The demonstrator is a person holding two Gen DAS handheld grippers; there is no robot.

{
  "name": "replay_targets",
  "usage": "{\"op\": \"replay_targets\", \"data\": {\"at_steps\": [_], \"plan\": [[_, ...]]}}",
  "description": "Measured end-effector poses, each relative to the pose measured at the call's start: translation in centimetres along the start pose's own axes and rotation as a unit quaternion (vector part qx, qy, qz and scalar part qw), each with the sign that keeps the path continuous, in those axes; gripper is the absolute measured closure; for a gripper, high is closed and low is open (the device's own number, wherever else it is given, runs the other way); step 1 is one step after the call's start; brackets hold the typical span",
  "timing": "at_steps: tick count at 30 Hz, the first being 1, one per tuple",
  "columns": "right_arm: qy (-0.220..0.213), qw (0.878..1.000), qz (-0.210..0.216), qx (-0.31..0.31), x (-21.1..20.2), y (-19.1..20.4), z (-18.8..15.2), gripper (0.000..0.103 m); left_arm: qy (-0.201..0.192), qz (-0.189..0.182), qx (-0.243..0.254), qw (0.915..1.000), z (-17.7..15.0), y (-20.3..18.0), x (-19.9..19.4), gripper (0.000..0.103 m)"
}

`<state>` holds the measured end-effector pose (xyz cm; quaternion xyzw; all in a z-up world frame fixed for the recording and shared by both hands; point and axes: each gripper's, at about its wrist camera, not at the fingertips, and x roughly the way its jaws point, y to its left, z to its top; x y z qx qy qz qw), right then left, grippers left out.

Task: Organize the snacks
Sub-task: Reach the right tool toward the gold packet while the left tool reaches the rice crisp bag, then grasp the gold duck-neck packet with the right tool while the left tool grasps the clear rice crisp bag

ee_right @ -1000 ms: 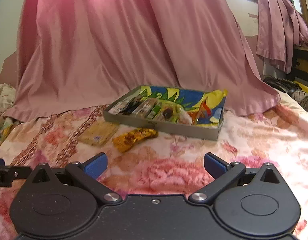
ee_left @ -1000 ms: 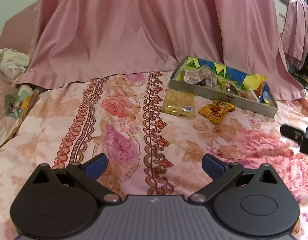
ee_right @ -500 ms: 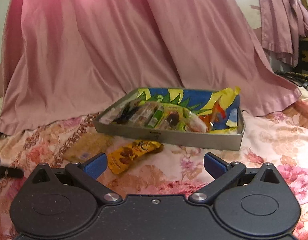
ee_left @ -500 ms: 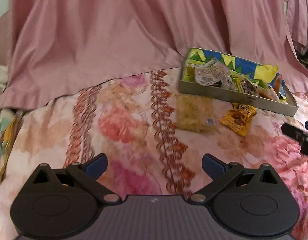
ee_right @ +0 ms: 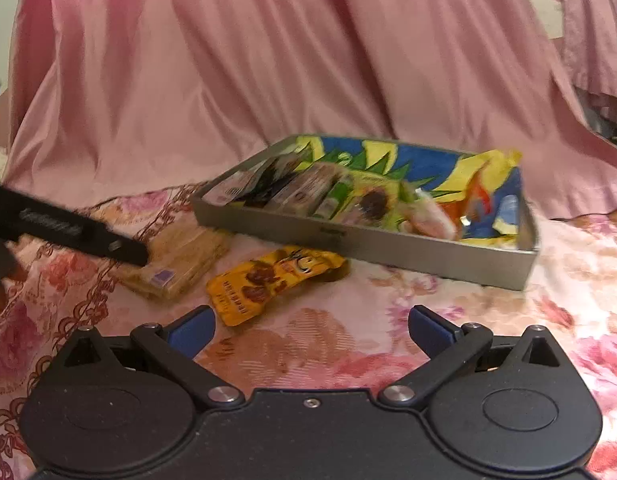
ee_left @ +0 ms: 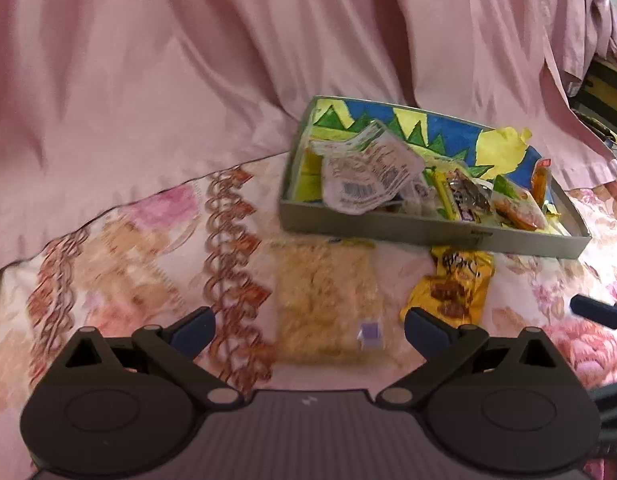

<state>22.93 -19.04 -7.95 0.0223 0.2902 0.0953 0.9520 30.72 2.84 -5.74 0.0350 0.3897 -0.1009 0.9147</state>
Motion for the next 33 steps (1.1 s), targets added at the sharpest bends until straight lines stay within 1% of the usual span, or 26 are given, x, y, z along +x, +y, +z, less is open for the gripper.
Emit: {"op": "replay_targets", "data": {"at_steps": [4,7,10,13,16,18,22,25,28,29,30,33], "plan": [[0.011,1.0,0.012,-0.007,1.3,0.7,0.2,0.001,0.014,-0.018,0.001,0.9997,0.7,0.0,2.3,0.0],[0.018,1.0,0.014,-0.015,2.3,1.0,0.5,0.001,0.017,-0.021,-0.003,0.9996,0.7,0.3,3.6,0.0],[0.025,0.999,0.008,-0.03,3.3,1.1,0.8,0.002,0.017,-0.028,-0.014,0.9993,0.7,0.9,4.5,0.001],[0.03,0.999,0.005,-0.028,4.2,0.7,1.2,0.004,0.019,-0.031,-0.028,0.9989,0.7,1.4,5.2,0.001],[0.039,0.999,0.0,-0.014,5.2,-0.1,1.6,0.009,0.016,-0.035,-0.032,0.9987,0.7,1.7,5.6,0.001],[0.043,0.999,0.003,0.001,5.7,-0.7,2.0,0.014,0.011,-0.036,-0.023,0.999,0.5,1.6,5.6,0.001],[0.048,0.998,0.023,0.044,6.6,-1.5,2.9,0.016,0.002,-0.039,-0.011,0.9992,0.3,1.6,5.4,0.002],[0.051,0.995,0.032,0.074,7.3,-1.8,3.5,0.018,-0.004,-0.044,-0.008,0.999,0.0,1.8,5.1,0.006],[0.051,0.994,0.034,0.085,7.6,-1.7,3.7,0.022,-0.009,-0.058,-0.001,0.9983,-0.1,1.7,4.9,0.015],[0.05,0.994,0.036,0.088,7.7,-1.6,3.7,0.024,-0.01,-0.063,0.005,0.998,-0.1,1.6,4.8,0.021],[0.05,0.994,0.036,0.091,7.7,-1.5,3.7,0.024,-0.01,-0.066,0.012,0.9977,0.0,1.4,4.7,0.024],[0.05,0.993,0.037,0.101,7.8,-1.3,3.6,0.025,-0.01,-0.058,0.026,0.9979,-0.1,0.9,4.5,0.025]]}}
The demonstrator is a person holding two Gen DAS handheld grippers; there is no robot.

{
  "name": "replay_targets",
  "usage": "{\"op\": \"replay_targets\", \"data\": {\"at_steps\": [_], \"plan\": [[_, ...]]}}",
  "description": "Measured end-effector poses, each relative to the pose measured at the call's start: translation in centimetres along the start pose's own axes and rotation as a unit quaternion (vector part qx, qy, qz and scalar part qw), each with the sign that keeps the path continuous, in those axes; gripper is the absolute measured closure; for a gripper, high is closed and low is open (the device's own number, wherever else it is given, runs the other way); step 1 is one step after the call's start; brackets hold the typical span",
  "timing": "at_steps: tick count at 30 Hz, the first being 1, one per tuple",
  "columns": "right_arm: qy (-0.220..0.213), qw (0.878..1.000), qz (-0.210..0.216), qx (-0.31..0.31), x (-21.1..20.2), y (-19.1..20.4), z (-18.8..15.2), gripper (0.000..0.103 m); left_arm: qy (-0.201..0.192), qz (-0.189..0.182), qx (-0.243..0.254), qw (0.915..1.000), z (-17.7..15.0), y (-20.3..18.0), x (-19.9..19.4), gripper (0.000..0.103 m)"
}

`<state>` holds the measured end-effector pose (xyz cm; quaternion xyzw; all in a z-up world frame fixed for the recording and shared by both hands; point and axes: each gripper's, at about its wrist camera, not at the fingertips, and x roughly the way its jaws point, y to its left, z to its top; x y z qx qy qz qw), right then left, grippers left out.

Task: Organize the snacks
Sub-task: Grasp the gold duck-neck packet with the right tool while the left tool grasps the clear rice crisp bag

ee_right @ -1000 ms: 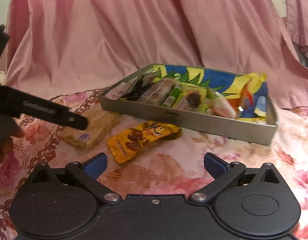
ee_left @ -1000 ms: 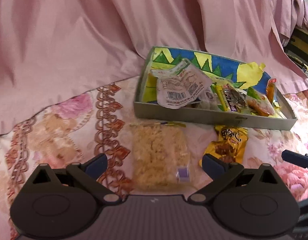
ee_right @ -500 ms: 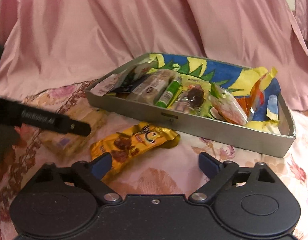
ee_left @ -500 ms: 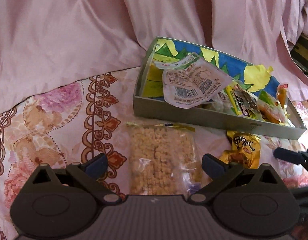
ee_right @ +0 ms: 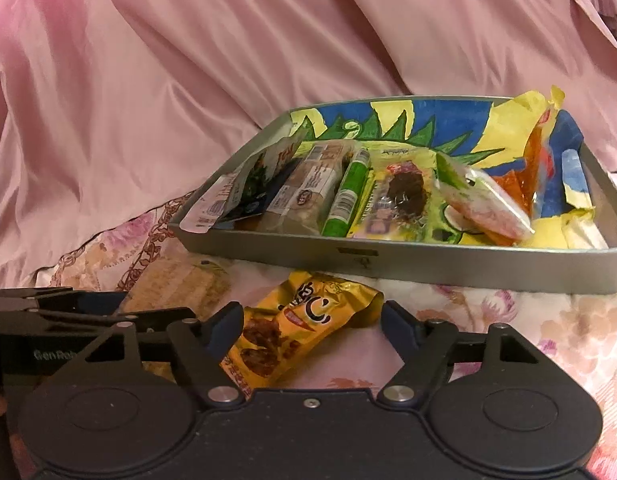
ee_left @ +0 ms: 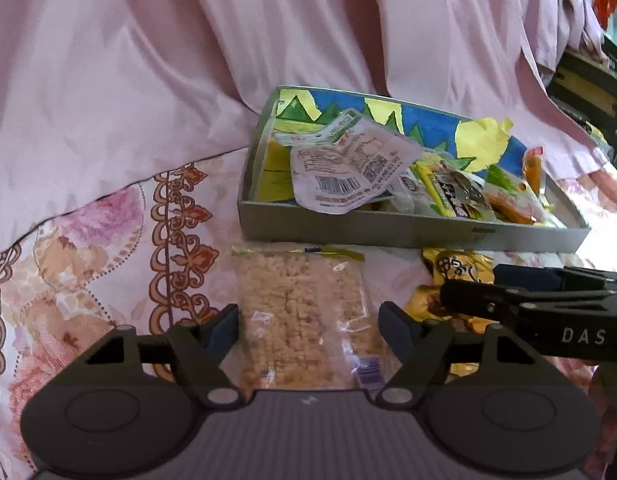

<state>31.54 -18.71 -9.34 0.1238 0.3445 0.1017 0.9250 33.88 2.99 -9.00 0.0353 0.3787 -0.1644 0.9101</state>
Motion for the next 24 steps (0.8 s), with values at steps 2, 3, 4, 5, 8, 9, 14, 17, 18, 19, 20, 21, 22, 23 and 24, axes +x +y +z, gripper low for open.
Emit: {"op": "replay_targets", "data": {"at_steps": [2,3,4,5,8,9,14,17,18,19,20,21,22,23,24], "plan": [[0.002,1.0,0.001,0.006,0.1,0.1,-0.1,0.026,0.003,-0.001,-0.003,1.0,0.1,0.0,0.0,0.025],[0.003,1.0,0.001,0.006,0.1,0.2,-0.1,0.026,0.005,-0.001,-0.005,1.0,0.2,0.1,0.0,0.025],[0.005,1.0,0.001,0.005,0.0,0.3,-0.1,0.026,0.005,-0.001,-0.004,1.0,0.2,0.1,0.0,0.025],[0.008,1.0,0.003,0.003,-0.1,0.3,-0.1,0.026,0.006,-0.001,-0.003,1.0,0.2,0.0,0.0,0.025],[0.016,1.0,0.008,0.001,-0.6,0.3,-0.2,0.026,0.008,0.002,-0.009,0.9999,0.2,0.1,-0.3,0.025],[0.018,1.0,0.007,0.003,-0.7,0.3,-0.3,0.026,0.009,0.005,-0.014,0.9999,0.1,0.2,-0.5,0.026],[0.029,0.999,0.006,0.024,-0.9,0.6,-0.3,0.025,0.009,0.016,-0.025,0.9995,-0.6,0.8,-1.6,0.026],[0.027,0.999,-0.001,0.029,-0.3,1.3,-0.1,0.025,0.009,0.019,-0.034,0.9992,-1.1,1.2,-2.3,0.026],[0.026,0.999,-0.002,0.032,0.0,1.5,0.0,0.025,0.008,0.019,-0.035,0.9992,-1.3,1.3,-2.5,0.026],[0.025,0.999,-0.005,0.032,0.5,1.8,0.1,0.025,0.008,0.019,-0.035,0.9992,-1.4,1.4,-2.6,0.026],[0.026,0.999,-0.009,0.03,1.0,2.2,0.2,0.025,0.008,0.018,-0.035,0.9992,-1.5,1.4,-2.8,0.026],[0.025,0.999,-0.014,0.027,1.5,2.5,0.3,0.025,0.009,0.016,-0.035,0.9992,-1.6,1.5,-2.9,0.026],[0.025,0.999,-0.018,0.023,2.0,2.8,0.5,0.025,0.01,0.014,-0.036,0.9992,-1.7,1.6,-3.0,0.026],[0.025,0.999,-0.025,0.014,2.4,3.2,0.6,0.026,0.011,0.012,-0.036,0.9992,-1.7,1.7,-3.1,0.025],[0.025,0.999,-0.03,0.004,2.6,3.5,0.7,0.028,0.012,0.011,-0.036,0.9992,-1.8,1.7,-3.2,0.025]]}}
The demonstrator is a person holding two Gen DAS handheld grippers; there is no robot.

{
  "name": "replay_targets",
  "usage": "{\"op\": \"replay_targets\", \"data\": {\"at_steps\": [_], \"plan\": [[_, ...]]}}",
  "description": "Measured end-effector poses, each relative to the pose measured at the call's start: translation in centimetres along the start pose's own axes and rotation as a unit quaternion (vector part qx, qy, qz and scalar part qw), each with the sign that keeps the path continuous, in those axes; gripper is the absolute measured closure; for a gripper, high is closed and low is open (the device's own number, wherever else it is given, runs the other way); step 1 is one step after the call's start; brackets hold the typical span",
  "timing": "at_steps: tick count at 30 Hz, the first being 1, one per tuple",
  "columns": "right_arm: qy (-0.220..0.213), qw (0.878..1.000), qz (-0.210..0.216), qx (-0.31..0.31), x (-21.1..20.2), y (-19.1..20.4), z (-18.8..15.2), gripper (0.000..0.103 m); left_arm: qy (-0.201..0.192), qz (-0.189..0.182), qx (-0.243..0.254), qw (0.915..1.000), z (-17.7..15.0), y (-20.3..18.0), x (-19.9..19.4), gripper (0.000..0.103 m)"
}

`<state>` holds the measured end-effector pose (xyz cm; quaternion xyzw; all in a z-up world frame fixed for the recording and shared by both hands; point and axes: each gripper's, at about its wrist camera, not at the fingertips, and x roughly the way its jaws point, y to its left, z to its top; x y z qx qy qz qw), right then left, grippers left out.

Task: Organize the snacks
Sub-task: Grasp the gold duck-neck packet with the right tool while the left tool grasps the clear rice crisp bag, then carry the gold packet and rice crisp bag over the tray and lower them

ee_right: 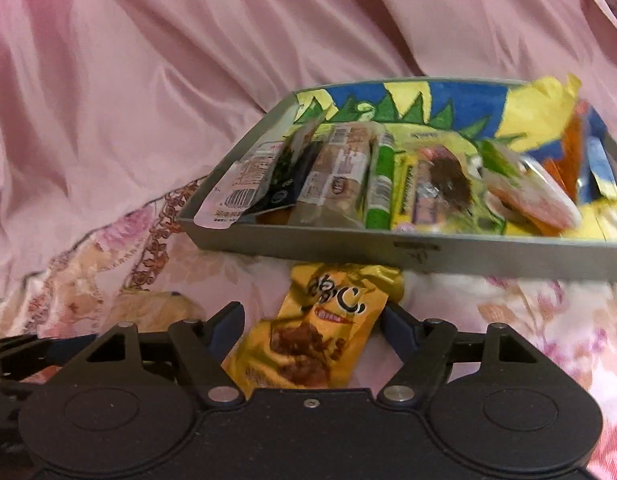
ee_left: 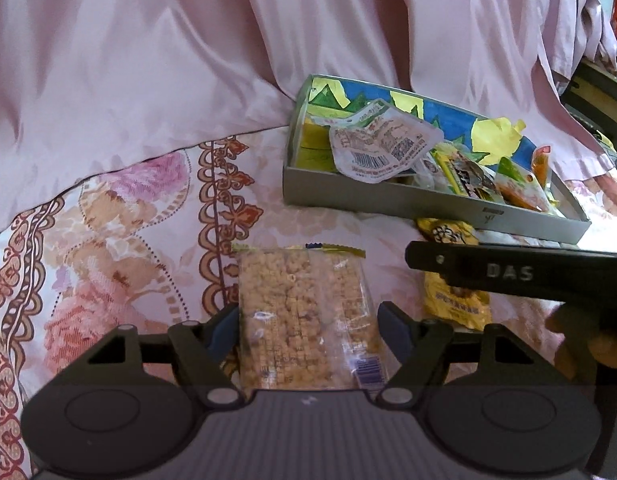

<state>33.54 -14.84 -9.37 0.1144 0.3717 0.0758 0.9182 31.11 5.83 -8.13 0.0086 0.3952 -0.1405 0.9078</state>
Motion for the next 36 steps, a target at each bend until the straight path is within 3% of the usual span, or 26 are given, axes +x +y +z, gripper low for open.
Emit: {"op": "replay_targets", "data": {"at_steps": [3,7,15,23,25,28,36], "plan": [[0.0,0.999,-0.005,-0.038,-0.1,0.4,-0.4,0.032,0.002,-0.003,0.001,1.0,-0.1,0.0,-0.2,0.025],[0.007,0.997,0.013,-0.075,-1.5,-0.3,-1.4,0.046,0.001,-0.021,0.012,0.9997,-0.4,-0.2,-0.4,0.025],[0.031,0.99,0.039,-0.13,-6.4,-2.4,-3.9,0.048,0.009,-0.055,0.044,0.9975,-2.4,-2.2,-1.7,0.025],[0.013,0.988,0.013,-0.151,-7.2,-2.3,-5.5,0.04,0.035,-0.037,0.054,0.9973,-2.1,-3.1,-1.2,0.016],[0.008,0.988,0.014,-0.154,-7.1,-2.1,-5.7,0.031,0.04,-0.024,0.062,0.997,-2.2,-3.5,-0.9,0.016],[0.007,0.986,0.012,-0.164,-6.9,-1.5,-6.4,0.027,0.046,-0.004,0.087,0.9951,-2.5,-4.5,-0.7,0.017],[-0.02,0.985,0.002,-0.17,-7.4,-1.2,-7.4,0.047,0.047,-0.003,0.078,0.9958,-2.5,-4.5,-1.1,0.025]]}}
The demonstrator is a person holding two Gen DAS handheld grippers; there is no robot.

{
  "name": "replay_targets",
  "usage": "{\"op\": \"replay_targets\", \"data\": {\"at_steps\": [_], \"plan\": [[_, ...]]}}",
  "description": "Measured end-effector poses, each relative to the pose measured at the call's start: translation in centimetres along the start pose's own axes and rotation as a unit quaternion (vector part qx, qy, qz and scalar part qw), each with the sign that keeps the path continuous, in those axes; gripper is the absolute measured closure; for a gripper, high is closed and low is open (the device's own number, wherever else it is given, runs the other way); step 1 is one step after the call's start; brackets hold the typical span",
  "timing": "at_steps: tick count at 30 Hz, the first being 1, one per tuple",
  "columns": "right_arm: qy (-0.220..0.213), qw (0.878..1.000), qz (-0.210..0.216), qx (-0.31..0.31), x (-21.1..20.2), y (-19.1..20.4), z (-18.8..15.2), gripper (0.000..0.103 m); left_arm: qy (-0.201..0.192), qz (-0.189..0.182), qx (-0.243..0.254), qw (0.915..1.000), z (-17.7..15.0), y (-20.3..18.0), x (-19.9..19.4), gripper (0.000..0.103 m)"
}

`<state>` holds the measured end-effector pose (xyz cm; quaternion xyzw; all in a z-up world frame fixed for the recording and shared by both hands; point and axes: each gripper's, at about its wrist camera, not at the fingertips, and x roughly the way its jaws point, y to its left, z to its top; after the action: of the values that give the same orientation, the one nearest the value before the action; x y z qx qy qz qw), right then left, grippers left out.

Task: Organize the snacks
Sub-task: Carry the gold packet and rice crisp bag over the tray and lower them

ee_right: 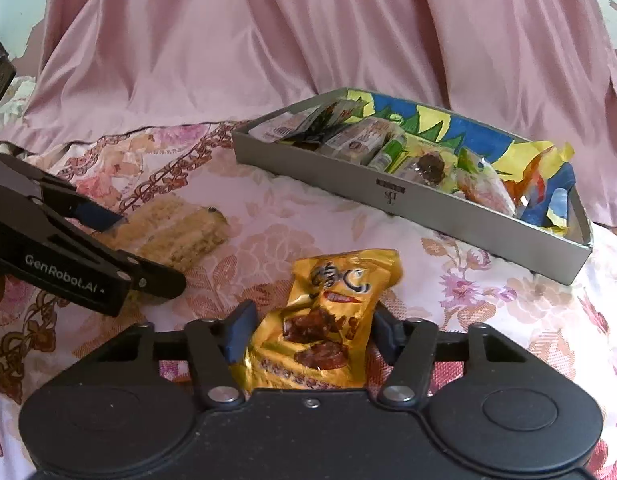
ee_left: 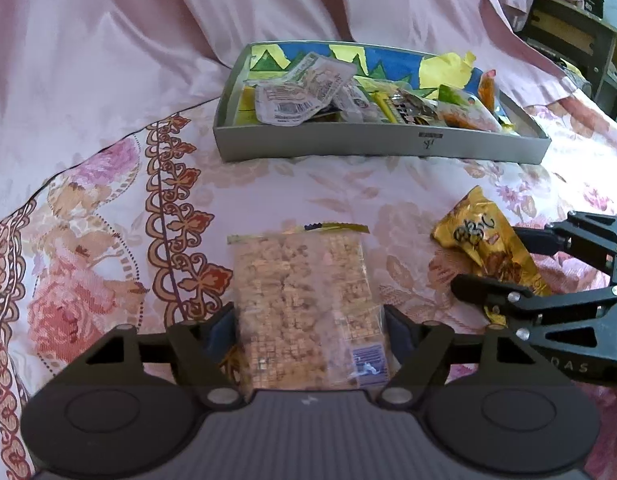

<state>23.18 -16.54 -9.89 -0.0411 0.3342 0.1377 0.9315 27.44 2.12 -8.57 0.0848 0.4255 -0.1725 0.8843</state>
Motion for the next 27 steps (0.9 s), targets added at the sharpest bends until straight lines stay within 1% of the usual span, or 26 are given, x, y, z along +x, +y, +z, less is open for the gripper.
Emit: {"op": "replay_targets", "data": {"at_steps": [4,12,17,22,25,27], "plan": [[-0.01,1.0,-0.005,-0.004,-0.4,0.2,-0.1,0.05,-0.003,-0.001,-0.007,1.0,-0.3,-0.1,-0.4,0.025],[-0.034,0.998,-0.02,-0.04,-1.2,1.0,-0.4,0.051,-0.014,-0.007,-0.019,0.9997,-0.6,-0.6,-1.4,0.026],[-0.045,0.998,-0.022,-0.042,-1.6,1.0,-0.3,0.051,-0.021,-0.009,-0.025,0.9994,-0.6,-0.7,-1.7,0.026],[-0.065,0.997,-0.026,-0.036,-2.4,0.4,0.1,0.051,-0.052,-0.016,-0.039,0.9978,0.5,-0.7,-2.6,0.026],[-0.089,0.995,-0.035,-0.03,-3.1,-0.4,1.0,0.051,-0.08,-0.02,-0.043,0.9957,2.3,-0.7,-2.8,0.026],[-0.105,0.993,-0.043,-0.03,-3.3,-1.1,1.9,0.051,-0.104,-0.021,-0.036,0.9937,4.2,-0.8,-2.7,0.026]]}}
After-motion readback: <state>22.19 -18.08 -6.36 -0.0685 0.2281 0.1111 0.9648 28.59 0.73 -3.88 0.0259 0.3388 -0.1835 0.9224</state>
